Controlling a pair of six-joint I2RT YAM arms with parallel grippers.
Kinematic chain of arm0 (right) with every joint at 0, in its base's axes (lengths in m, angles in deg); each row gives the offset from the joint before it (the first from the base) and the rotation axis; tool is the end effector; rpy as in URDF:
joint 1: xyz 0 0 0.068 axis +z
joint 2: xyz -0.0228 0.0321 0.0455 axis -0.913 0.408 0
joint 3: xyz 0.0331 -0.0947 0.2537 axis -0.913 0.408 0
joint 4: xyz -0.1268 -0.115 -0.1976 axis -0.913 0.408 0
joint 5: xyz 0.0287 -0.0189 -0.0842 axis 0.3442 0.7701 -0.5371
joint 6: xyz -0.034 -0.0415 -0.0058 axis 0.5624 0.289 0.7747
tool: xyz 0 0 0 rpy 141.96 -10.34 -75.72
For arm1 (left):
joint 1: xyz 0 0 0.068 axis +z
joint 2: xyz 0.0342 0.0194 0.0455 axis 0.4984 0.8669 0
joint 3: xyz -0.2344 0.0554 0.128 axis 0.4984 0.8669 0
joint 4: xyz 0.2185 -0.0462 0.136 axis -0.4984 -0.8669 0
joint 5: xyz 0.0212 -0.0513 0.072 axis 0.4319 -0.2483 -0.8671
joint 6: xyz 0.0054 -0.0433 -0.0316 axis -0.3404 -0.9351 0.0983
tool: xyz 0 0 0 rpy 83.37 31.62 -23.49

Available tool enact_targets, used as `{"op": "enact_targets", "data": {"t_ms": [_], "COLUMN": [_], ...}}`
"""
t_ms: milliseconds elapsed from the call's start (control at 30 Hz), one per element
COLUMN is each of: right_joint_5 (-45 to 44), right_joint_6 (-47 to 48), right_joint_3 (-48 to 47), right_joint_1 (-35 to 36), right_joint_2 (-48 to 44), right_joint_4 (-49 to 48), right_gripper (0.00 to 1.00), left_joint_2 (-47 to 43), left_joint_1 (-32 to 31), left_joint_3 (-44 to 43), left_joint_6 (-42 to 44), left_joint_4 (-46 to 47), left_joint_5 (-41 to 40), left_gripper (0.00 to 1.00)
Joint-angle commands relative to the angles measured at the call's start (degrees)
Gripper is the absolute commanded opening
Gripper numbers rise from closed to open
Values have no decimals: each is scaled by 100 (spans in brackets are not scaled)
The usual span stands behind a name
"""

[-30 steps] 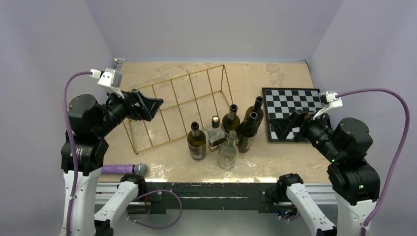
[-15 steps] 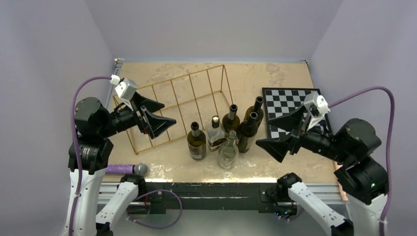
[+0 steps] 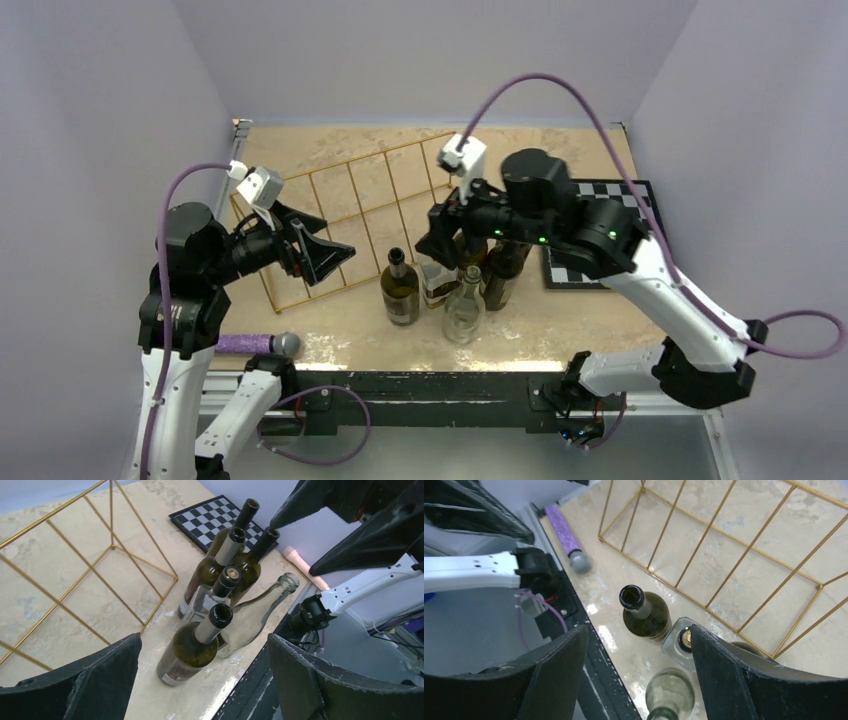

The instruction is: Put the wine bottle on the wine rack

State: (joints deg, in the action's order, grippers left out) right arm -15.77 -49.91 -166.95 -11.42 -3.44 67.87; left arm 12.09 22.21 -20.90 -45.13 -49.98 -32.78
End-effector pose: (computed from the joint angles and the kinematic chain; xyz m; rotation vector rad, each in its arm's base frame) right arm 0.1252 0.1836 0.4937 -0.8749 1.8129 0.8464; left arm 0.1027 -0.0396 0.4347 0.4643 1.7557 -1.0023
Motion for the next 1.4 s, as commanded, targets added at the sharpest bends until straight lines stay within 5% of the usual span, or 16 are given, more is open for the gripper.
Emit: {"op": "enact_targets", "data": {"t_ms": [0,367,1033,1133,1267,1367], "right_joint_5": [-631,-1847,-1780,-1757,-1757,-1890], "right_joint_6": [331,241,-124,-153,-78,75], "right_joint_3": [-335,-52,412,615,730,593], "right_joint_1": [486,1202,1203,1203,1212,1221], "right_joint_2": [448,1126,1723,1636,1474,1409], "right_joint_4": [-3,-236,-506,-639,-842,-851], "right_gripper": [80,81,53,37,0,0], "left_joint_2": [-115,98,-45,-54,-107,-195], "left_joint_1": [-23,-23,-18,-23,-22,-23], "left_joint_3": [5,-117,274,317,461,618], "left_joint_6": [272,309,309,281,165,75], "left_joint_4": [-385,-517,-568,-548,-389,-235], "left_joint_5": [-652,-1843,-2009,-1997,-1854,-1700], "left_gripper": [99,99,99,99,99,99]}}
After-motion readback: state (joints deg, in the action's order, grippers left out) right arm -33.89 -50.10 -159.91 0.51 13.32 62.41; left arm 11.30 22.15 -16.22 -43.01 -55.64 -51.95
